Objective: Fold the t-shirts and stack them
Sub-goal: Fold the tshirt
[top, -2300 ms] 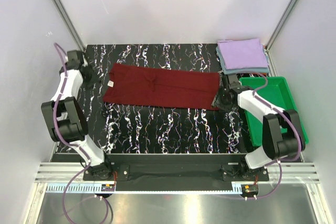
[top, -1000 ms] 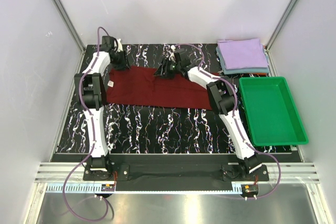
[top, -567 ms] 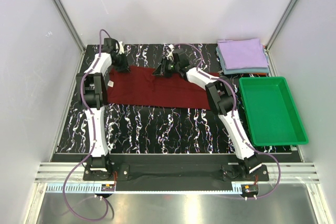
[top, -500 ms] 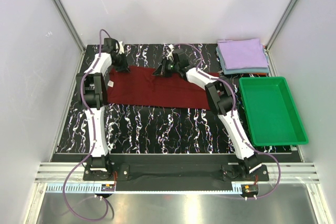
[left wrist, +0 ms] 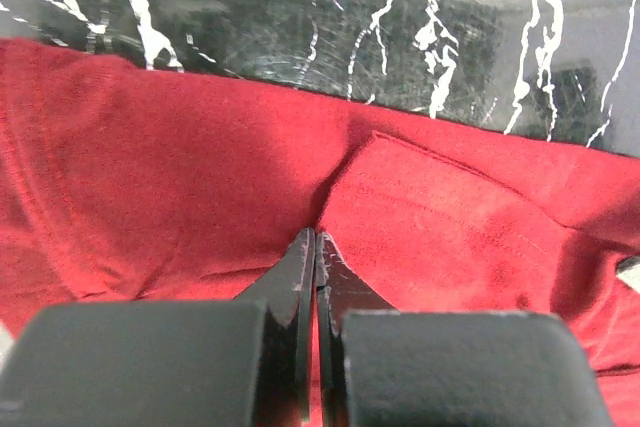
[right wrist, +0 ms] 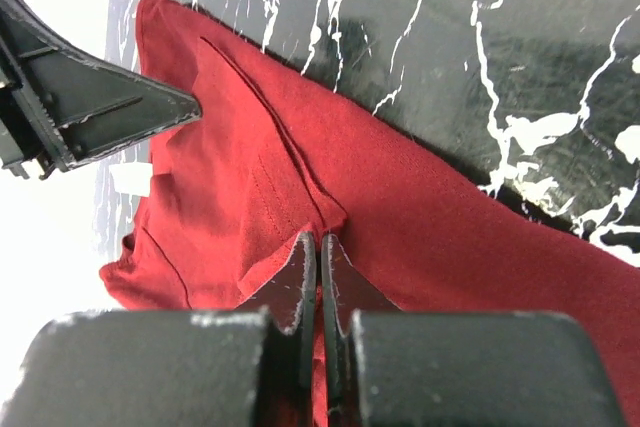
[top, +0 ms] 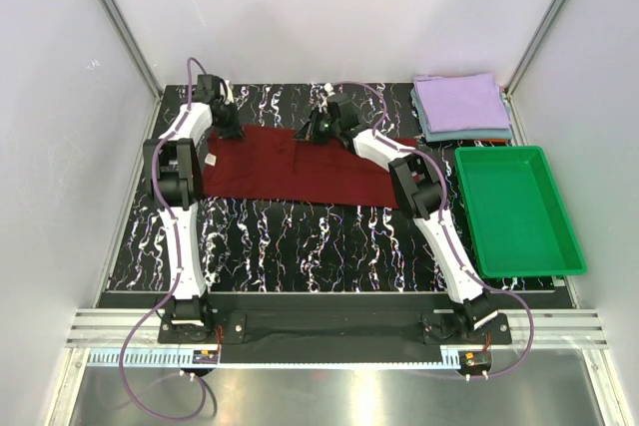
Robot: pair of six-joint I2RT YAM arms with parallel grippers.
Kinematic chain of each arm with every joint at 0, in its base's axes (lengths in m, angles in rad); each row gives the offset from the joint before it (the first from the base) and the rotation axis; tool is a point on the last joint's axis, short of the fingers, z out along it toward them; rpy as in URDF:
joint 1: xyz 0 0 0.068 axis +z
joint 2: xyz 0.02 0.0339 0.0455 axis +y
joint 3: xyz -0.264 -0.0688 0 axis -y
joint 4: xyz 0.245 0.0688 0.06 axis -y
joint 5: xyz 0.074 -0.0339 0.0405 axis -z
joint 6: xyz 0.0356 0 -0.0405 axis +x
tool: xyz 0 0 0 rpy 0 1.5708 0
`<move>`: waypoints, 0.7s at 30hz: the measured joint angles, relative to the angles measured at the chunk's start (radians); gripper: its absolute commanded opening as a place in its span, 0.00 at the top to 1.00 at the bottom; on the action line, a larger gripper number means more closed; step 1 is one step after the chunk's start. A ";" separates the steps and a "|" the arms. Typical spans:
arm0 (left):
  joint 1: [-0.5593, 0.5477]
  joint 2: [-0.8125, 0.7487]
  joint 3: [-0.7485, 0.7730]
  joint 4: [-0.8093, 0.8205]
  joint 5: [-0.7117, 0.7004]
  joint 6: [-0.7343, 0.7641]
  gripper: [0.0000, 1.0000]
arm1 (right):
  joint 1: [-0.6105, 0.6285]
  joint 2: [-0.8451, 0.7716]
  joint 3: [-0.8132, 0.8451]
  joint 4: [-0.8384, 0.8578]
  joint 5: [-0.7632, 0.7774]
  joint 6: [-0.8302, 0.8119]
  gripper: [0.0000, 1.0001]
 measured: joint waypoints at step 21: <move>0.027 -0.056 -0.068 0.060 -0.069 -0.050 1.00 | 0.003 0.000 -0.043 0.107 0.061 0.001 0.91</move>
